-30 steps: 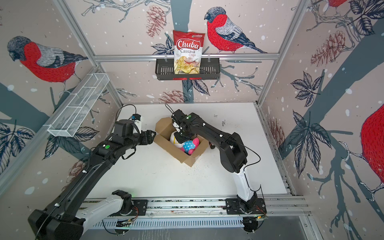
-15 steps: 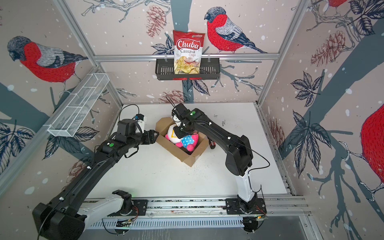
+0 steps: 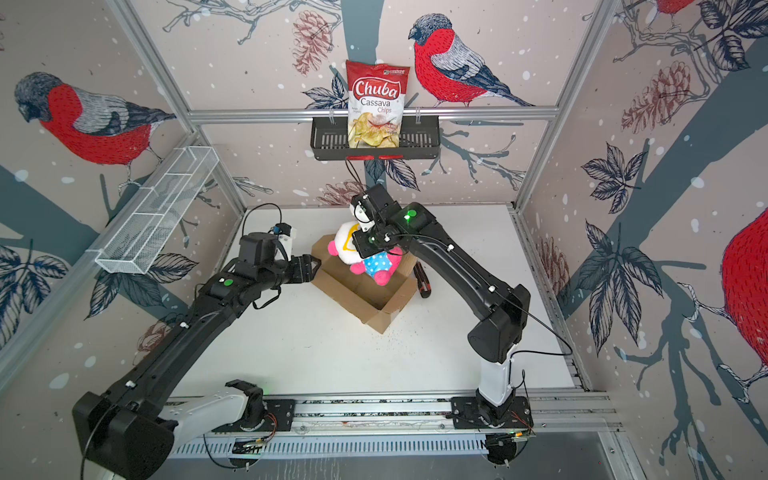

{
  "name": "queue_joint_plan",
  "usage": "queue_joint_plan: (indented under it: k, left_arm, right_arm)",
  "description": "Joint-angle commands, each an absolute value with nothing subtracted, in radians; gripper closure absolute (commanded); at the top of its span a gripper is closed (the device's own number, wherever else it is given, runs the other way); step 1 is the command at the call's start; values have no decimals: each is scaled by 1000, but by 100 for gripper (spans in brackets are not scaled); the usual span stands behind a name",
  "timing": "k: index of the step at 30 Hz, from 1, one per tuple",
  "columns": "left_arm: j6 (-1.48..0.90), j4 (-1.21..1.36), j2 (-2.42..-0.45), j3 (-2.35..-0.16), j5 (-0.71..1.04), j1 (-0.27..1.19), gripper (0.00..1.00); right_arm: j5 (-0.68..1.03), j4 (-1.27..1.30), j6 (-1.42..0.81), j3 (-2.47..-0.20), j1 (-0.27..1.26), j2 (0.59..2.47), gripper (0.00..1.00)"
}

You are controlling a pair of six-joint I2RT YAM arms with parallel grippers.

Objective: Unpack the express box
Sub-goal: 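Lift the plush toy out of the box with the right gripper, then lower the plush toy onto the table beside the box with the right gripper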

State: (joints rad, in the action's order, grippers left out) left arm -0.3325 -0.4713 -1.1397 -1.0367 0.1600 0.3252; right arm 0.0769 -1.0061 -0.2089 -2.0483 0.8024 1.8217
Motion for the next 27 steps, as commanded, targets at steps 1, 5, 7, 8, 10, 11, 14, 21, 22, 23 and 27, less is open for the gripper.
queue_joint_plan:
  k: [1,5,7,8,10,11,14,21,22,23,27]
  left_arm:
    - [-316,-437,-1159,-1064,175,324,27]
    - [-315,-437,-1185,-1096,170,322,27]
    - [-316,-436,-1196,-1112,167,323,27]
    - [-316,-436,-1202,-1121,167,323,27]
    - [-317,-436,-1212,-1137,165,324,26]
    - [-317,-437,-1220,-1146,164,322,26]
    - [-318,-446,-1240,-1178,162,322,26]
    - [-319,-453,-1264,-1216,137,324,26]
    - [-321,-454,-1268,-1222,134,323,26]
    - [-321,-453,-1272,-1226,133,323,26]
    - [-330,-454,-1288,-1240,127,323,26]
  right_arm:
    - [40,-999,-238,-2047,776,1766,95]
    - [18,-947,-256,-1964,715,1670,96]
    - [13,-919,-266,-1913,670,1621,96]
    - [13,-909,-275,-1888,641,1597,96]
    - [9,-885,-288,-1839,583,1553,96]
    - [7,-870,-293,-1810,552,1531,96]
    - [23,-827,-298,-1720,459,1475,96]
    - [71,-747,-287,-1524,246,1402,96]
    - [81,-737,-282,-1499,221,1395,96]
    - [93,-724,-276,-1473,198,1388,96]
    - [124,-681,-266,-1393,126,1378,96]
